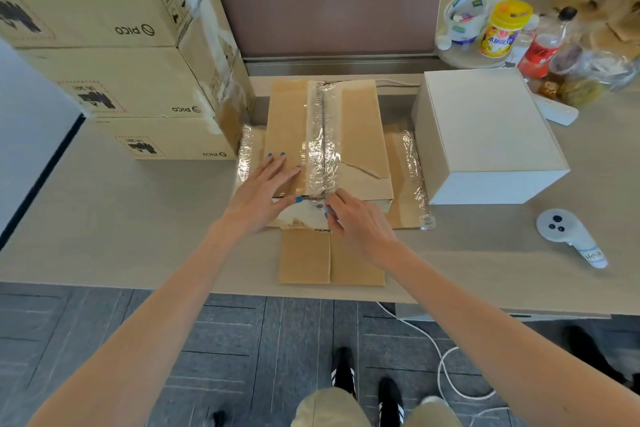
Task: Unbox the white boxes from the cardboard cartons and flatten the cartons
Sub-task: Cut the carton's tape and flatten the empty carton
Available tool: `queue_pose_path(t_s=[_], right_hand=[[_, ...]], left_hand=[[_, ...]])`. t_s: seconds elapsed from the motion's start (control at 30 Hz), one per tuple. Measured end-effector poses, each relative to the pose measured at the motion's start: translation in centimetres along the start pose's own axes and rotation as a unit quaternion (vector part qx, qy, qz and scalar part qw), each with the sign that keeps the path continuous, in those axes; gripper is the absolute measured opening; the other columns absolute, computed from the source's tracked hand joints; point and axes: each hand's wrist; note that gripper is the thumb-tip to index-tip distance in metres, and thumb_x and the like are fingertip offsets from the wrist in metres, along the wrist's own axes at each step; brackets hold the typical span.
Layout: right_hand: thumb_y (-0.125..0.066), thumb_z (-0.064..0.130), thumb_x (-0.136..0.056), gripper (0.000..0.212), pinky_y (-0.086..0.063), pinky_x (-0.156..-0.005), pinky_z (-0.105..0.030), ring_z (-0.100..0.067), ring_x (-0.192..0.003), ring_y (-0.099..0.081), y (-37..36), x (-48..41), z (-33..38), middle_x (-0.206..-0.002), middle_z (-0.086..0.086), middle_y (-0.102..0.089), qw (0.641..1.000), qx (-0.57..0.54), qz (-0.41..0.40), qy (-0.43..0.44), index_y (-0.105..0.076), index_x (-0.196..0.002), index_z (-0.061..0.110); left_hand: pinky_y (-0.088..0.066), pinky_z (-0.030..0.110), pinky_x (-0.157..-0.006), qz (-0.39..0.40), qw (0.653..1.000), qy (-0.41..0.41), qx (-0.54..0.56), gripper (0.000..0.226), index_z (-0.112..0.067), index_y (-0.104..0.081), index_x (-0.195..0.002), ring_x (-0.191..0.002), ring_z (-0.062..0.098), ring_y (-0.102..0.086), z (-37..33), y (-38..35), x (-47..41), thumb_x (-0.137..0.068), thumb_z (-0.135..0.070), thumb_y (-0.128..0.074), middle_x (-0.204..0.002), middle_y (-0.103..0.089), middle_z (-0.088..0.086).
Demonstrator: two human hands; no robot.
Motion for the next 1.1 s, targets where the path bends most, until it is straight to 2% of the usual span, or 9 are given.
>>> queue_pose_path(t_s=[0.13, 0.27, 0.4, 0.53, 0.7, 0.9, 1.1], right_hand=[[-0.061, 0.007, -0.086, 0.004, -0.029, -0.041, -0.026, -0.019, -0.048, -0.048, 0.0, -0.4, 0.9, -0.079, -0.004, -0.056, 1.0, 0.001, -0.003, -0.014, -0.058, -0.089, 0.006], [-0.045, 0.012, -0.097, 0.017, -0.031, -0.055, -0.032, -0.028, -0.074, -0.061, 0.5, -0.8, 1.8, -0.099, -0.007, -0.057, 0.996, 0.05, 0.064, -0.045, -0.054, -0.111, 0.006], [-0.04, 0.014, -0.099, 0.018, -0.033, -0.059, -0.031, -0.027, -0.08, -0.061, 0.6, -0.7, 2.2, -0.1, -0.005, -0.06, 0.992, 0.068, 0.076, -0.078, -0.051, -0.113, 0.008], [-0.042, 0.012, -0.098, 0.018, -0.036, -0.06, -0.03, -0.023, -0.075, -0.059, 0.5, -0.5, 2.6, -0.095, -0.003, -0.06, 0.988, 0.061, 0.081, -0.116, -0.048, -0.114, 0.008], [-0.041, 0.009, -0.097, 0.014, -0.032, -0.059, -0.028, -0.017, -0.064, -0.045, 0.2, -0.3, 3.3, -0.081, 0.003, -0.045, 0.984, 0.069, 0.08, -0.146, -0.044, -0.111, 0.01], [-0.045, 0.005, -0.091, 0.026, -0.034, -0.058, -0.027, -0.016, -0.063, -0.044, 0.5, 0.5, 2.6, -0.081, 0.003, -0.046, 0.977, 0.093, 0.092, -0.166, -0.042, -0.116, 0.009], [-0.045, 0.005, -0.091, 0.023, -0.039, -0.055, -0.027, -0.014, -0.06, -0.048, 0.2, 0.9, 2.4, -0.083, 0.0, -0.055, 0.978, 0.113, 0.085, -0.156, -0.044, -0.114, 0.007]], left_hand=[[-0.033, 0.043, -0.114, -0.015, 0.997, -0.04, -0.063, 0.058, -0.031, -0.039, -0.15, -0.151, 0.022, -0.016, 0.4, 0.4, -0.4, -0.096, -0.052, -0.046, -0.163, -0.024, 0.0], [-0.056, 0.048, -0.085, -0.052, 0.979, -0.109, -0.164, 0.059, -0.022, -0.053, -0.14, -0.134, 0.037, -0.047, 0.9, 0.4, -0.7, -0.095, -0.056, -0.034, -0.145, -0.049, 0.016], [-0.059, 0.04, -0.07, -0.087, 0.95, -0.152, -0.259, 0.056, -0.016, -0.061, -0.131, -0.115, 0.037, -0.063, 1.2, -0.2, -0.8, -0.1, -0.05, -0.029, -0.129, -0.061, 0.021], [-0.058, 0.042, -0.081, -0.097, 0.933, -0.166, -0.304, 0.058, -0.013, -0.06, -0.132, -0.111, 0.04, -0.064, 1.4, -0.9, -1.0, -0.101, -0.048, -0.026, -0.128, -0.061, 0.025], [-0.057, 0.046, -0.087, -0.102, 0.934, -0.165, -0.301, 0.053, -0.013, -0.06, -0.133, -0.114, 0.042, -0.062, 1.7, -1.5, -1.1, -0.101, -0.045, -0.03, -0.131, -0.058, 0.026], [-0.056, 0.047, -0.087, -0.127, 0.936, -0.17, -0.282, 0.049, -0.014, -0.058, -0.132, -0.117, 0.042, -0.06, 1.7, -1.6, -0.9, -0.103, -0.042, -0.029, -0.132, -0.057, 0.025], [-0.057, 0.049, -0.084, -0.138, 0.94, -0.17, -0.261, 0.05, -0.015, -0.059, -0.132, -0.118, 0.042, -0.059, 1.7, -1.6, -0.9, -0.104, -0.042, -0.028, -0.132, -0.057, 0.025]])
Point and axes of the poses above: each hand's wrist, its own x-axis away from the middle knuckle, its own y-axis out of the back of the hand, z = x × y
